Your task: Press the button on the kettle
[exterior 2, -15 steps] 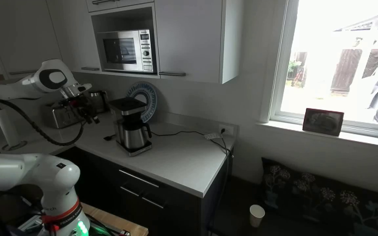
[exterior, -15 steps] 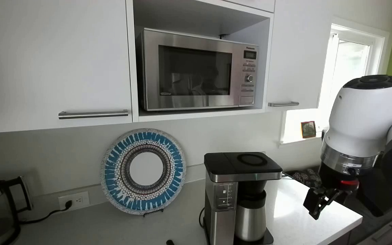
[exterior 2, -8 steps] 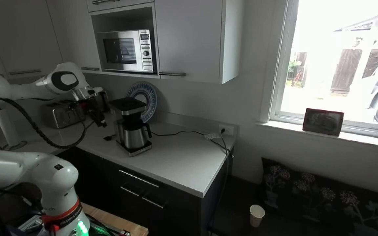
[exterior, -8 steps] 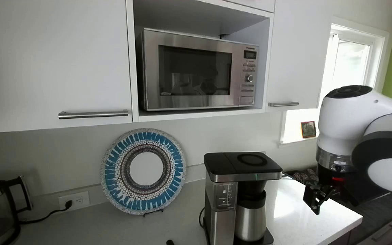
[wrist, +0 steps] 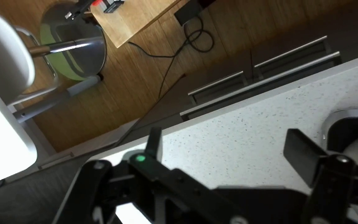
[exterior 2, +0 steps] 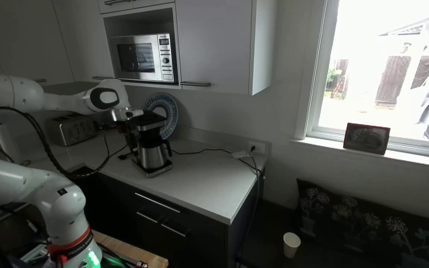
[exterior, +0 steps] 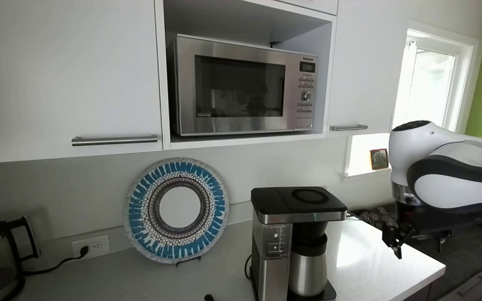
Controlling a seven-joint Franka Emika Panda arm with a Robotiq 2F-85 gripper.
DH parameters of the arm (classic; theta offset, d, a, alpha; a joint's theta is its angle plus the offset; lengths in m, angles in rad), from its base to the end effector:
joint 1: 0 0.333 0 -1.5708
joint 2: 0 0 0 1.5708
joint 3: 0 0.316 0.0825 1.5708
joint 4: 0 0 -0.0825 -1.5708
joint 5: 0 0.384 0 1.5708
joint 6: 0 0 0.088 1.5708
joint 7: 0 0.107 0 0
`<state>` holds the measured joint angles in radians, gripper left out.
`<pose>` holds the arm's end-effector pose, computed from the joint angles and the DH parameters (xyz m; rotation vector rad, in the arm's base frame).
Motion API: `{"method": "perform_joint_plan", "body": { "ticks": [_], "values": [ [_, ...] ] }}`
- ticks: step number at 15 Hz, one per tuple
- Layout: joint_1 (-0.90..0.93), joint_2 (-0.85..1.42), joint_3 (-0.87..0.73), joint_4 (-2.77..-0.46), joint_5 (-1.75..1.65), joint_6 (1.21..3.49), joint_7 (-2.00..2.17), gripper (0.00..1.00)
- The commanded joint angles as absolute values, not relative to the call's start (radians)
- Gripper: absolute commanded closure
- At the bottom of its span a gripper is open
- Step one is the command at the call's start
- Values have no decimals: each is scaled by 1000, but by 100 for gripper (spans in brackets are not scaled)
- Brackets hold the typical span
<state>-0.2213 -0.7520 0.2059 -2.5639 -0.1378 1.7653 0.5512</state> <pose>0.3218 -0.0119 0.4951 2.7354 -0.8379 0.0113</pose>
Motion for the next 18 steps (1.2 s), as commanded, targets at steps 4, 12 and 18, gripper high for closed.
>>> {"method": "perform_joint_plan", "body": {
  "ticks": [4, 12, 18],
  "values": [
    [-266, -653, 69, -2600, -145, 1873, 578, 0],
    [-255, -662, 66, -2589, -149, 1863, 575, 0],
    [-294, -510, 28, -2533, -144, 1894, 607, 0]
  ]
}}
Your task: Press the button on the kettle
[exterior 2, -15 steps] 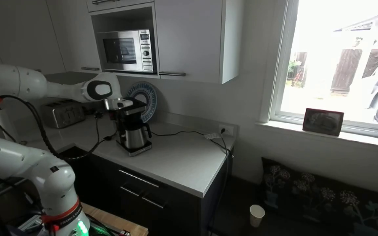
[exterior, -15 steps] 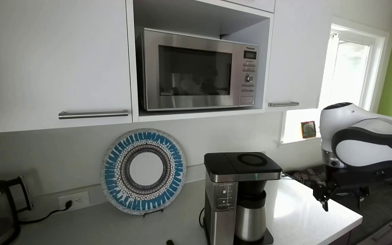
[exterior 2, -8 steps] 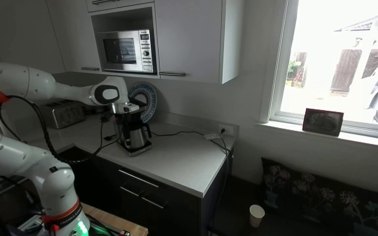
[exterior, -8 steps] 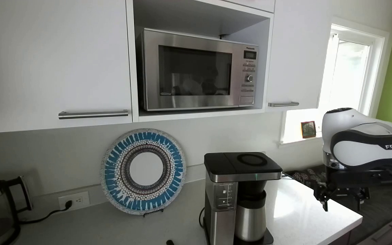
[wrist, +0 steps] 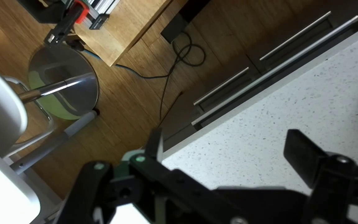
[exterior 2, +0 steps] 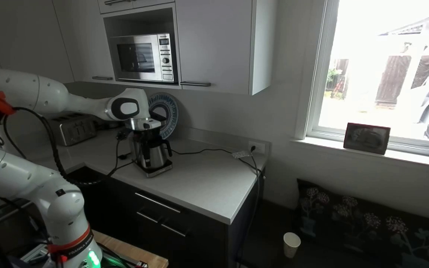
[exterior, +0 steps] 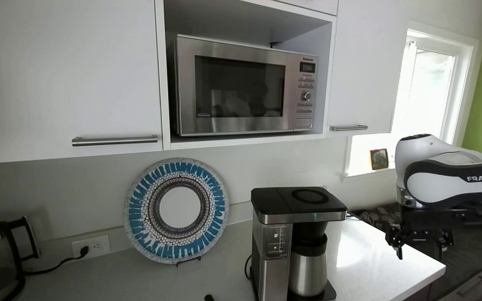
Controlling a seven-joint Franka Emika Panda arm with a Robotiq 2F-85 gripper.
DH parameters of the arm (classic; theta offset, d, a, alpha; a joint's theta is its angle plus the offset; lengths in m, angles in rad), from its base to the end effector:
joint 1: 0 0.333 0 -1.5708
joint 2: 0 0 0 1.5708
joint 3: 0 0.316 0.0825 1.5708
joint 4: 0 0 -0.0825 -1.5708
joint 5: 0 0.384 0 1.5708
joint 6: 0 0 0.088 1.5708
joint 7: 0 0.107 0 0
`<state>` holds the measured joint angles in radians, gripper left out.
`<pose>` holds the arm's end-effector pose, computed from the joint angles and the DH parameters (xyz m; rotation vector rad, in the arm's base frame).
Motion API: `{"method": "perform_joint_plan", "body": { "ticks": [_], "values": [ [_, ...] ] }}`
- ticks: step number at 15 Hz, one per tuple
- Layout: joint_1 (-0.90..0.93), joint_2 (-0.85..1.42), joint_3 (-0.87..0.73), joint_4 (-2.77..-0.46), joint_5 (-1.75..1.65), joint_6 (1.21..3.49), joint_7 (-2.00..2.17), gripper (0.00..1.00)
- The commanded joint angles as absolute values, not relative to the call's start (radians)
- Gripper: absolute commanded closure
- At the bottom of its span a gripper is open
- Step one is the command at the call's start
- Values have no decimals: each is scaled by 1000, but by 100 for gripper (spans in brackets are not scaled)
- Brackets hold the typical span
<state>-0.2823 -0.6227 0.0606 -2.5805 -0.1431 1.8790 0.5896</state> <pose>0.3382 -0.0868 0.4564 2.7399 -1.1184 -0.0727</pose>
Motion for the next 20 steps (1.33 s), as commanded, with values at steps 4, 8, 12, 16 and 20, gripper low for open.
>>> {"method": "perform_joint_plan", "body": {
  "ticks": [4, 8, 12, 16, 20],
  "values": [
    [-284, -372, -22, -2476, -109, 1909, 594, 0],
    [-268, -233, -57, -2403, -29, 1905, 615, 0],
    [-246, -115, -78, -2331, 71, 1914, 649, 0],
    [-218, -22, -92, -2271, 147, 1938, 662, 27],
    [-194, 55, -101, -2227, 238, 1989, 651, 51]
  ]
}}
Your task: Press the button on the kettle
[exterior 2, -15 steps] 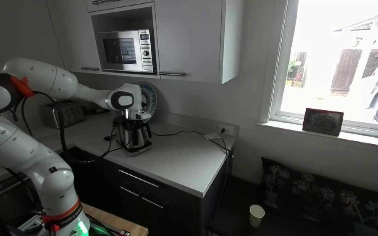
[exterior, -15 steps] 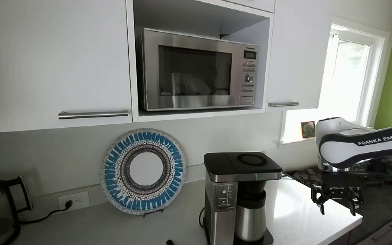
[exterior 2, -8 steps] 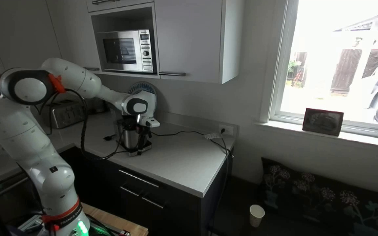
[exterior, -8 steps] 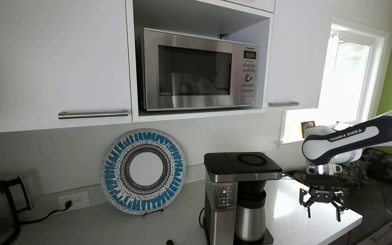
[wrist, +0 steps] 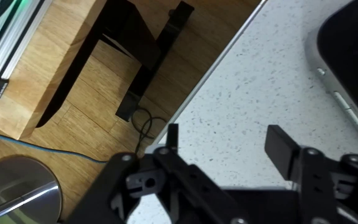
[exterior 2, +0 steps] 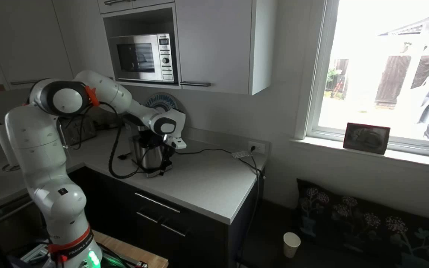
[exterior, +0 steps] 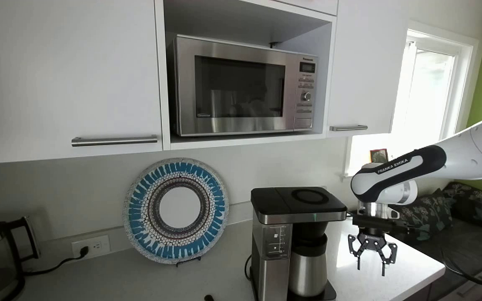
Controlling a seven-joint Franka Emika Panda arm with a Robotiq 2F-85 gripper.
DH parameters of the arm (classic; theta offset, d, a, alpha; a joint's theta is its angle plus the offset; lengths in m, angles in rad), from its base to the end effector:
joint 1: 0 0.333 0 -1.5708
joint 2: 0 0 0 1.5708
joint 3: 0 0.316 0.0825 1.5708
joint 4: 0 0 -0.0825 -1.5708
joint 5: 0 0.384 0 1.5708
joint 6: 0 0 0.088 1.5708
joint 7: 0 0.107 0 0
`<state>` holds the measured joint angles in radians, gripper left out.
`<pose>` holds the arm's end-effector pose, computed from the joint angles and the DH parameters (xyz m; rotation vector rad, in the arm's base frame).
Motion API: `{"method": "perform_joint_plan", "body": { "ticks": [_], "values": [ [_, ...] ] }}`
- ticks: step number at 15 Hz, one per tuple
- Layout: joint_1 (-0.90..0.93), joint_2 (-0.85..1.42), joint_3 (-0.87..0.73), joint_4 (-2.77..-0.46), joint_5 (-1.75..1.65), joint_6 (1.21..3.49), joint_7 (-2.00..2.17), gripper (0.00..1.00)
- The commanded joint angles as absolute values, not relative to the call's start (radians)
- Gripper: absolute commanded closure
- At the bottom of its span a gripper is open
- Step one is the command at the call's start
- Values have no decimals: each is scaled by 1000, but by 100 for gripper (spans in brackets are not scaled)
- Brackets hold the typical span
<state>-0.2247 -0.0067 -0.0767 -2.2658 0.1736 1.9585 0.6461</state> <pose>0.4640 -0.1323 0.3418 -2.6108 1.4906 0.4872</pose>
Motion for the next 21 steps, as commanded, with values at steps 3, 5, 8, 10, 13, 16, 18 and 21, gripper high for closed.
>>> {"method": "perform_joint_plan", "body": {
  "ticks": [3, 5, 8, 10, 13, 16, 18, 21],
  "values": [
    [-181, 104, -105, -2199, 296, 2033, 644, 75],
    [-174, 131, -107, -2181, 334, 2053, 640, 89],
    [-169, 163, -107, -2157, 392, 2076, 632, 100],
    [-163, 143, -113, -2169, 364, 2059, 642, 100],
    [-159, 150, -115, -2163, 366, 2059, 642, 99],
    [-158, 149, -118, -2163, 366, 2059, 642, 100],
    [-159, 192, -123, -2139, 397, 2097, 686, 100],
    [-161, 228, -126, -2118, 435, 2124, 705, 100]
  ]
}}
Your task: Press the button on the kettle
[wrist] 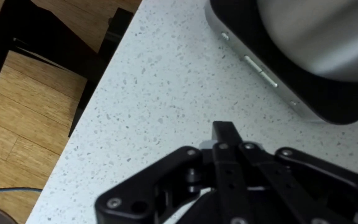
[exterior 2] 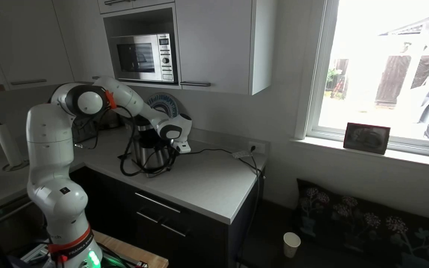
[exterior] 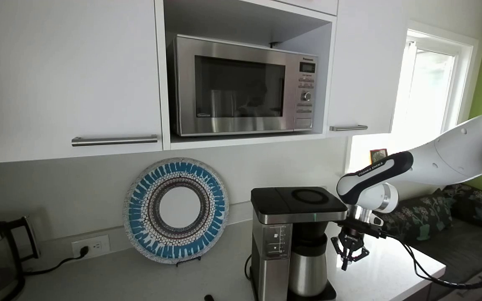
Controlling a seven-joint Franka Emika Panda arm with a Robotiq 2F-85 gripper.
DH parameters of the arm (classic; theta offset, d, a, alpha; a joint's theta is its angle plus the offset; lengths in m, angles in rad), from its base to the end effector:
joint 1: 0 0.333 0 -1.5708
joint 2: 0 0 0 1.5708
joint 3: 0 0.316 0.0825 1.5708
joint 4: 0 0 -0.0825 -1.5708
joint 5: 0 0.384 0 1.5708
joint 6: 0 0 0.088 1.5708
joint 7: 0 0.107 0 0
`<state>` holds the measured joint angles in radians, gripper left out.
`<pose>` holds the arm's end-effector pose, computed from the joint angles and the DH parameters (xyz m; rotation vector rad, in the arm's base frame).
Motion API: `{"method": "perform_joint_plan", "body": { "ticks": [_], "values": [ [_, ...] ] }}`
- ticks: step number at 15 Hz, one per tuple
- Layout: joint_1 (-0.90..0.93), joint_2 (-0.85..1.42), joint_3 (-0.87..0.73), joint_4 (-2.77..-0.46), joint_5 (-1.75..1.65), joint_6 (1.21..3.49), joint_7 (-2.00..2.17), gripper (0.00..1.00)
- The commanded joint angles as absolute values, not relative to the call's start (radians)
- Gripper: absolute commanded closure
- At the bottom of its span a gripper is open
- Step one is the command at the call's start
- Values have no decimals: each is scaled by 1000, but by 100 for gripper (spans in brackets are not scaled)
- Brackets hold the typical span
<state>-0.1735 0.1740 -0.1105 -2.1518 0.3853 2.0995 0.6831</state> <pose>0.5200 -0.1326 0.3056 -2.3718 1.6245 0.3967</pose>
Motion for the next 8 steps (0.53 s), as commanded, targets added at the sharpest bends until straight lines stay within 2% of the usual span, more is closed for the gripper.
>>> {"method": "perform_joint_plan", "body": {
  "ticks": [1, 8],
  "values": [
    [-161, 240, -125, -2112, 450, 2124, 704, 100],
    [-165, 312, -114, -2064, 596, 2114, 697, 100]
  ]
}}
